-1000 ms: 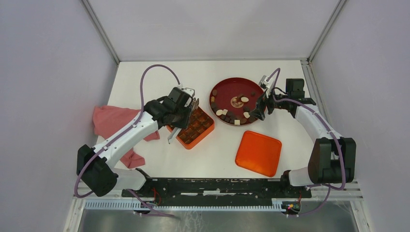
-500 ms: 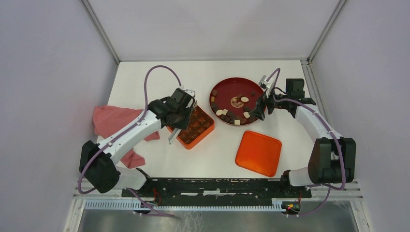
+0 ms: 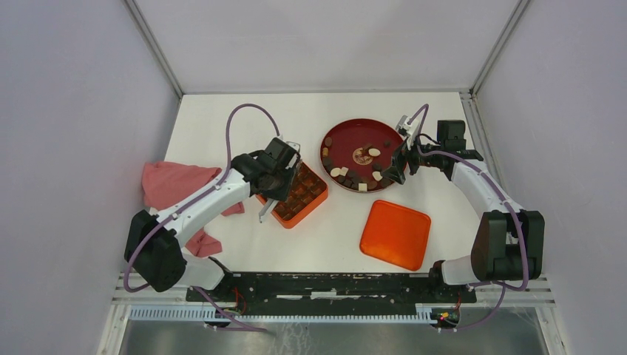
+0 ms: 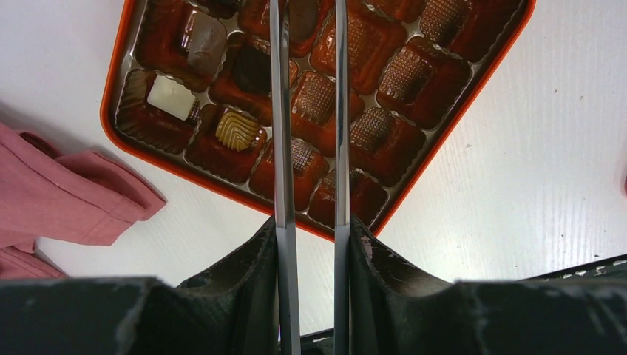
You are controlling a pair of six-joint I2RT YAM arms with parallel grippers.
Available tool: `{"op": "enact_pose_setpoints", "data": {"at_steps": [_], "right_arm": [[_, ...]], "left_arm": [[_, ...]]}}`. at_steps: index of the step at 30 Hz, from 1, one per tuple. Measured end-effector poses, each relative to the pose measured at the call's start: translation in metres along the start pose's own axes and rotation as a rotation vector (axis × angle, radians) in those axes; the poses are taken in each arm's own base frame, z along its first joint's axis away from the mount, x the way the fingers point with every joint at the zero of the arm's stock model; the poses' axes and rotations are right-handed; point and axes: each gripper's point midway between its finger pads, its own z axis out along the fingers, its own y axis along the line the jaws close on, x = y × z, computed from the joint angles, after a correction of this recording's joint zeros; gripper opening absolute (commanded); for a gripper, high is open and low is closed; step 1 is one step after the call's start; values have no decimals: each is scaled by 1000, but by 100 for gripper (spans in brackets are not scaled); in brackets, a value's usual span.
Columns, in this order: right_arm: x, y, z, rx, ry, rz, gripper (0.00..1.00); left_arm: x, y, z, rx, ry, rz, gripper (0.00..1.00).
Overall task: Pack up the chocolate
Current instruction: Place the fake chocolate in the packing box.
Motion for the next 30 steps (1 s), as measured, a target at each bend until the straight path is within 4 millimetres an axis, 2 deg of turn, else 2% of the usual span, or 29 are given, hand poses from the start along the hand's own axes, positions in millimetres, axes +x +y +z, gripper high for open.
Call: {"op": "enact_pose_setpoints", "data": {"at_steps": [5,10,14,22,30], "right_arm": [[0,0,0,0,0,0,98],[0,0,0,0,0,0,98],[0,0,0,0,0,0,98],[0,0,0,0,0,0,98],[0,0,0,0,0,0,98]], "left_arm": [[-1,-2,4,6,4,0,21],[0,-2,6,5,9,1,36],[0,-2,6,4,10,1,41],[0,-2,6,4,10,1,44],[0,-4,4,13,8,-7,37]]}}
